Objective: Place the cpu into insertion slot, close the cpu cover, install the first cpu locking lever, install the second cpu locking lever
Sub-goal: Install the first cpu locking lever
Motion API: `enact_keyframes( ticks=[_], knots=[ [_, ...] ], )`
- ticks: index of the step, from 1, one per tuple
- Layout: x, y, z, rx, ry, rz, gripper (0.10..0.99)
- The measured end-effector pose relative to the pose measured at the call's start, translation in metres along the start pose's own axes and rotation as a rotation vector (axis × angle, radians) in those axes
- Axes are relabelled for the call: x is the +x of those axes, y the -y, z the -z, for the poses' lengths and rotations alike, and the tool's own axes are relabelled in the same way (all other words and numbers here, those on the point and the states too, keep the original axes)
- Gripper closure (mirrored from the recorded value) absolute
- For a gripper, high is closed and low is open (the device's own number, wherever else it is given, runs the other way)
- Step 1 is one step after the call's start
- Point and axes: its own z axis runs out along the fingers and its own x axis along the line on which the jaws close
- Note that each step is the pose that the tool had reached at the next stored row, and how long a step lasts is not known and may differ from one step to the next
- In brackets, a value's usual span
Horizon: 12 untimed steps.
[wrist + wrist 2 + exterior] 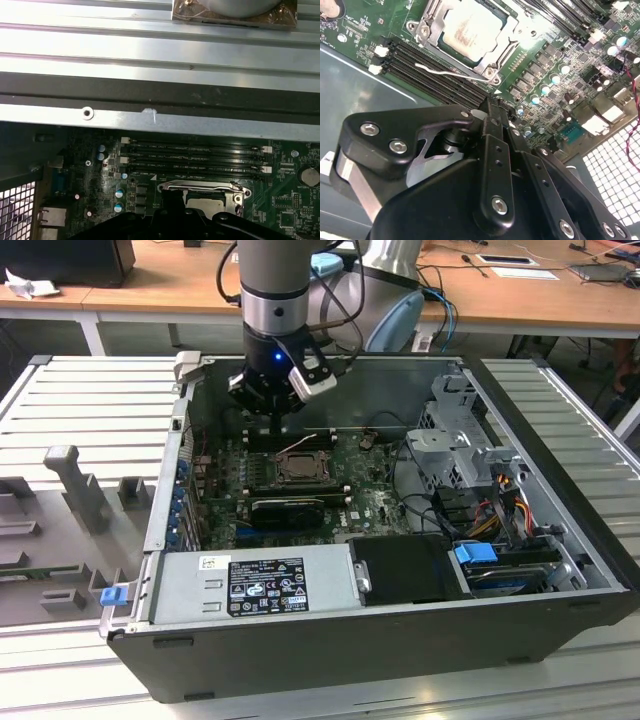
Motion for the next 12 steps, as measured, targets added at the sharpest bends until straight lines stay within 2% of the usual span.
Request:
enact_keyframes(
  ticks=[3, 4, 6, 9, 12],
  knots=[
    [-0.0004, 0.0018, -0.0008, -0.028, 0.0016, 0.0, 0.98],
    [-0.0009, 0.003, -0.0013, -0.032, 0.0019, 0.0, 0.98],
    [-0.0033, 0.0053, -0.0045, -0.038, 0.0026, 0.0, 0.98],
    [-0.0068, 0.0061, -0.0095, -0.038, 0.0022, 0.0, 0.98],
    [-0.014, 0.0061, -0.0141, -0.038, 0.0017, 0.005, 0.98]
  ],
)
